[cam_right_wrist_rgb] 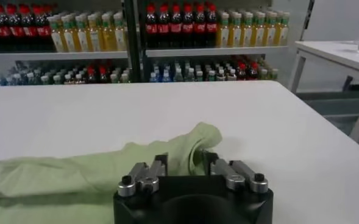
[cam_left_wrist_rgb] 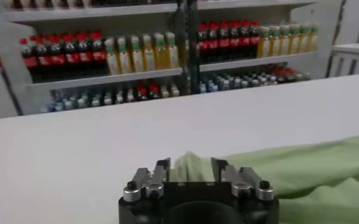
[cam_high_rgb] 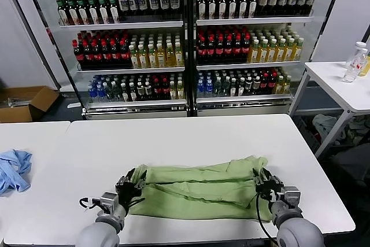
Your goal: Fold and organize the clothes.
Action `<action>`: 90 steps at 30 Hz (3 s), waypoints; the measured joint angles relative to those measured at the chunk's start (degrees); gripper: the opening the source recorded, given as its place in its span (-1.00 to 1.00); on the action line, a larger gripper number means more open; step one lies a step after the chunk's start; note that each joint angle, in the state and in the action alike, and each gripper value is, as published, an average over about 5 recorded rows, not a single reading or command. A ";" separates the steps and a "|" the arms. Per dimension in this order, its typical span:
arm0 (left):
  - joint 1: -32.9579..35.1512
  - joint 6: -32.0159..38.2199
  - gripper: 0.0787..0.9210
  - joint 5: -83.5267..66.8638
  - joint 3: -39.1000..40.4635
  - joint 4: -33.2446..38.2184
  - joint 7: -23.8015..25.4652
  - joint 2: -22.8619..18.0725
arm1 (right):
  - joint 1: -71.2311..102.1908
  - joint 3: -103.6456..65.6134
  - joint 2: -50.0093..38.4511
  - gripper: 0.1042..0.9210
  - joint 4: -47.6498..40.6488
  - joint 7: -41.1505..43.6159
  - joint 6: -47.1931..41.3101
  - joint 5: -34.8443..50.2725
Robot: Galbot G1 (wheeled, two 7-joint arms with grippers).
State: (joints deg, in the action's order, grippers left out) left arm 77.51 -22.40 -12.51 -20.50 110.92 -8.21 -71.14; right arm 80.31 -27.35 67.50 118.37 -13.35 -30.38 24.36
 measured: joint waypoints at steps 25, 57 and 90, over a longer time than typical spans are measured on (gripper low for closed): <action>3.76 -2.24 -0.69 -2.05 -2.64 -1.46 -3.63 -2.33 | 3.17 -1.36 0.84 0.76 2.48 -0.37 -0.30 -1.70; 2.47 -2.49 -0.95 -46.60 -15.15 13.24 -4.01 -0.81 | 2.36 -2.57 -0.09 0.76 3.36 -0.41 -0.43 -0.17; 0.72 2.17 0.51 -24.51 2.33 9.27 1.93 -3.32 | 1.32 -1.51 0.17 0.76 2.17 -0.13 0.27 -0.19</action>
State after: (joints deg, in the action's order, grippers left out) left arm 78.24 -20.23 -37.03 -18.17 120.19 -6.28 -74.46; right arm 81.63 -28.87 67.68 120.54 -13.49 -30.11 24.17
